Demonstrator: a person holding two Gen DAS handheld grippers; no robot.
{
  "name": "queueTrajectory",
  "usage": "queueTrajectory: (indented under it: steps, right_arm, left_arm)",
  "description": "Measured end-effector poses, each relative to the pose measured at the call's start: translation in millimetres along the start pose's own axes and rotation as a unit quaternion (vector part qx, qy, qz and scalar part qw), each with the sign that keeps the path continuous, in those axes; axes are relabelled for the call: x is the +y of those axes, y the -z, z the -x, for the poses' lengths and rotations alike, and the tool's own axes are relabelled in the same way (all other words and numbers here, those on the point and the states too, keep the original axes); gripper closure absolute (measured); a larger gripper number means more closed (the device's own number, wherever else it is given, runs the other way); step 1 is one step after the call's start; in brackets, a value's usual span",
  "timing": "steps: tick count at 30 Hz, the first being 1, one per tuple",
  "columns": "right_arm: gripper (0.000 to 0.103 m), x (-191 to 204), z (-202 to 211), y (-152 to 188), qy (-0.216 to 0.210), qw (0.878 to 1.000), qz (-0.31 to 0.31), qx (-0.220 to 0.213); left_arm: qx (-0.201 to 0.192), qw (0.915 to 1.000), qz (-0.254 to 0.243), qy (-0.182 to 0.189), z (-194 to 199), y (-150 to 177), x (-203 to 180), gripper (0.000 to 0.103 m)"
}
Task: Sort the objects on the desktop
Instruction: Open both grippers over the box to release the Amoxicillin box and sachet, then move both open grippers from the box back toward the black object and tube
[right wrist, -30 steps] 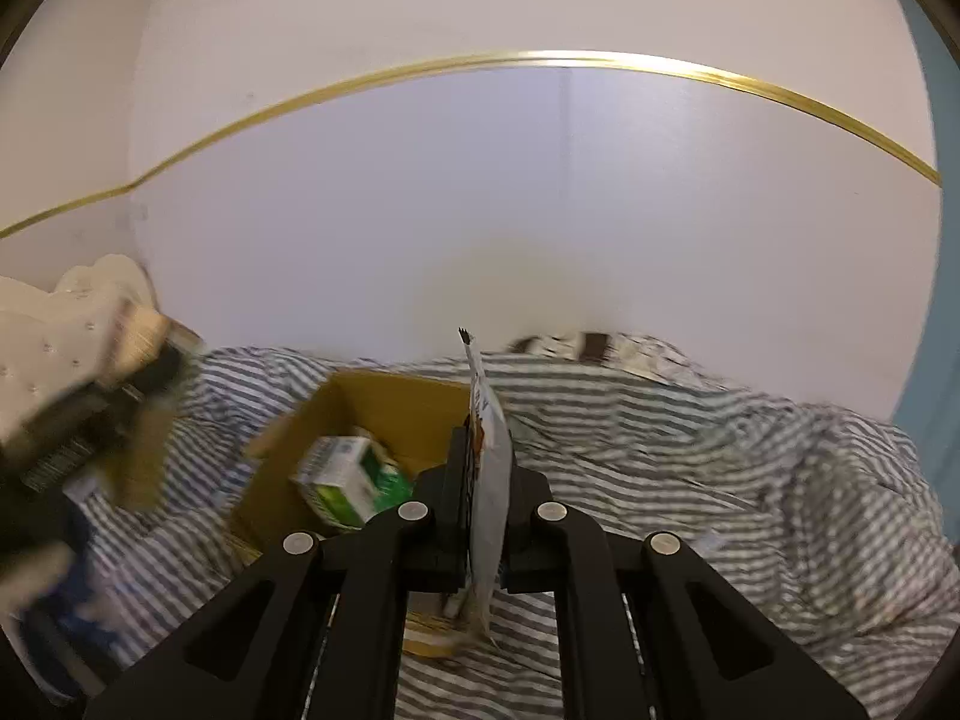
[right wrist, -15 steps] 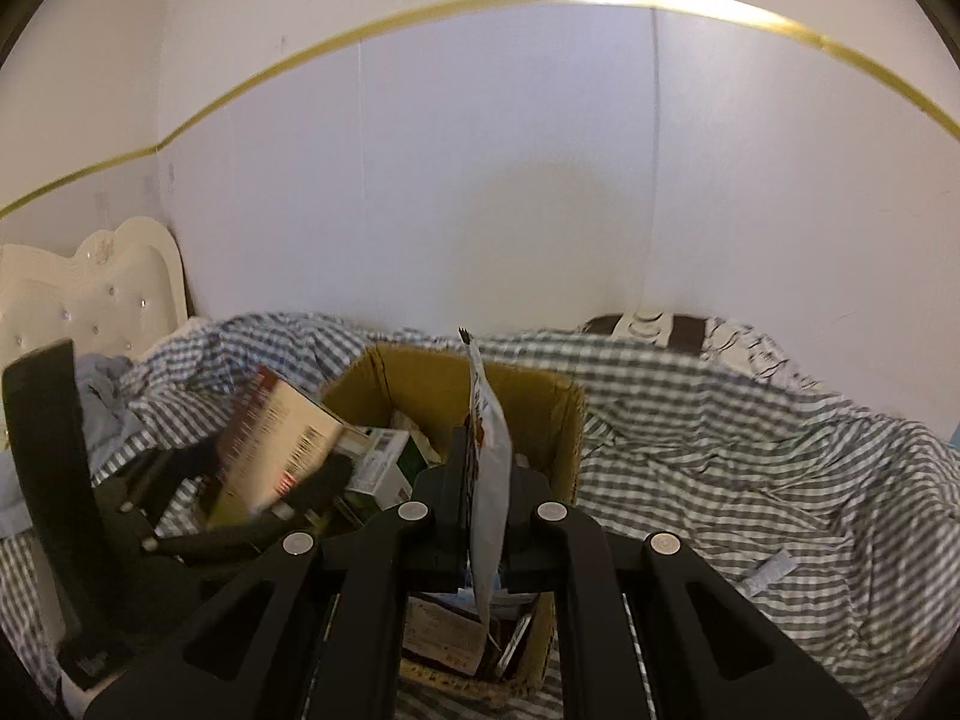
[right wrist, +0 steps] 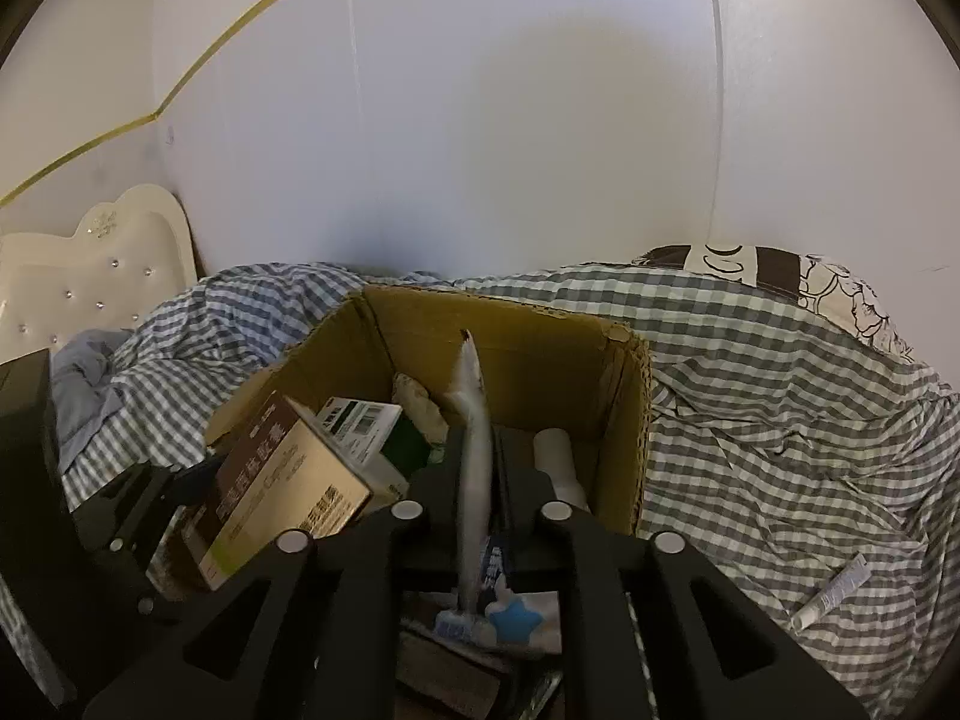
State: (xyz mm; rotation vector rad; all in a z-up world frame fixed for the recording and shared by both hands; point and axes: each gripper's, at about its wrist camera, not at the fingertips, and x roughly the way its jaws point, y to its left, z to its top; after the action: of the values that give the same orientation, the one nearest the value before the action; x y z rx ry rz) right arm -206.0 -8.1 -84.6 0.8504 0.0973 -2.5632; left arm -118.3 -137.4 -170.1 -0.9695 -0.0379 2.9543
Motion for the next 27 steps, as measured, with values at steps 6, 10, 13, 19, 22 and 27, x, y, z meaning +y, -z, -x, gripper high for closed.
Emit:
queueTrajectory:
  steps: [6,10,13,19,22,27]
  right_arm:
    - [0.057,-5.7,3.5,-4.8,-0.001,1.000,-0.011,-0.012]
    - [0.057,-15.5,23.8,-10.6,0.004,0.999,-0.027,-0.034]
    - [0.057,-24.9,47.2,-15.3,0.008,0.998,-0.041,-0.054]
    - [0.057,-37.7,101.5,-19.0,0.030,0.994,-0.051,-0.091]
    - [0.057,-43.0,133.2,-18.6,0.038,0.991,-0.059,-0.114]
    - [0.057,-51.4,184.5,-13.9,0.056,0.985,-0.076,-0.145]
  left_arm:
    - [-0.018,0.9992,-0.025,-0.024,8.3,-3.5,-10.6,0.005]
    - [-0.037,0.9978,-0.038,-0.040,20.0,-8.1,-15.4,0.001]
    - [-0.053,0.9966,-0.043,-0.046,36.6,-13.8,-20.6,0.001]
    - [-0.098,0.9931,-0.048,-0.043,79.4,-26.1,-37.1,0.000]
    - [-0.118,0.9910,-0.052,-0.035,102.3,-31.3,-47.1,0.000]
    - [-0.137,0.9902,-0.028,0.000,137.4,-38.2,-56.0,0.000]
